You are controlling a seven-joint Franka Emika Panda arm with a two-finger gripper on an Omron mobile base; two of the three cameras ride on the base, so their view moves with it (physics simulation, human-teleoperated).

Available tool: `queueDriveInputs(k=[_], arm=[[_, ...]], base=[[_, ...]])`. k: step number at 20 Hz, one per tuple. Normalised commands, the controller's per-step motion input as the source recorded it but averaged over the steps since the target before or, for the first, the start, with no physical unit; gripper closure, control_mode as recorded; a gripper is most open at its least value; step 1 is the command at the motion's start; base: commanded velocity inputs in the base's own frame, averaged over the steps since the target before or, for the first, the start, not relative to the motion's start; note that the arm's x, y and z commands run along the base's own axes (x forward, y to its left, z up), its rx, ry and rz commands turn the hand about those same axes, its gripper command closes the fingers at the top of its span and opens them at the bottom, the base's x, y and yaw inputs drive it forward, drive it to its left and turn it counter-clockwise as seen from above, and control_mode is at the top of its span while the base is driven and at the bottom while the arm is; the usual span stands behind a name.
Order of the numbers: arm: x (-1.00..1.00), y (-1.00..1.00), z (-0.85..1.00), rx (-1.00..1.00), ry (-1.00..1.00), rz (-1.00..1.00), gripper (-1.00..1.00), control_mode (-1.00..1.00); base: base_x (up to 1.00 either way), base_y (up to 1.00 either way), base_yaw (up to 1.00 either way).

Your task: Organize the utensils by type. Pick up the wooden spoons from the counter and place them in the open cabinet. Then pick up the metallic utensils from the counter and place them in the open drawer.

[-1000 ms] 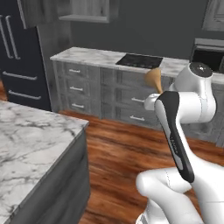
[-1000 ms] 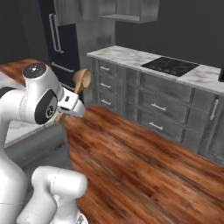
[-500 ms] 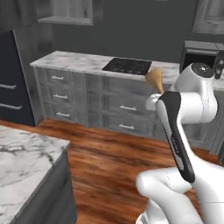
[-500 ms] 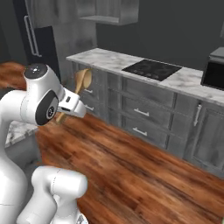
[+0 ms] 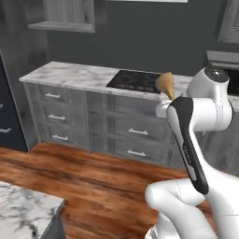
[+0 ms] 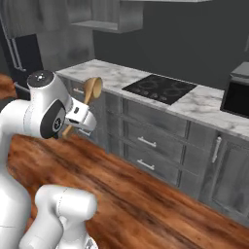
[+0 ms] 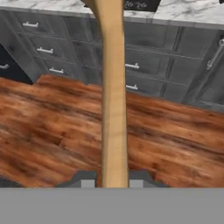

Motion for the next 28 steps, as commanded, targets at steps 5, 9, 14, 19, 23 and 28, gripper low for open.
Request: queueDriveInputs(k=[5, 9, 14, 19, 23, 28], arm=[[0.0, 0.0, 0.0, 0.0, 0.0, 0.0, 1.0, 1.0], [0.0, 0.0, 0.0, 0.0, 0.0, 0.0, 1.0, 1.0], [0.0, 0.0, 0.0, 0.0, 0.0, 0.0, 1.0, 1.0], [0.0, 0.0, 0.0, 0.0, 0.0, 0.0, 1.0, 1.0], [0.0, 0.0, 0.0, 0.0, 0.0, 0.0, 1.0, 1.0], [0.0, 0.0, 0.0, 0.0, 0.0, 0.0, 1.0, 1.0]], base=[[1.0, 0.0, -0.01], [1.0, 0.0, 0.02], [1.0, 0.01, 0.27], [1.0, 0.12, 0.51], [0.89, 0.12, 0.64], [0.77, 0.09, 0.64]])
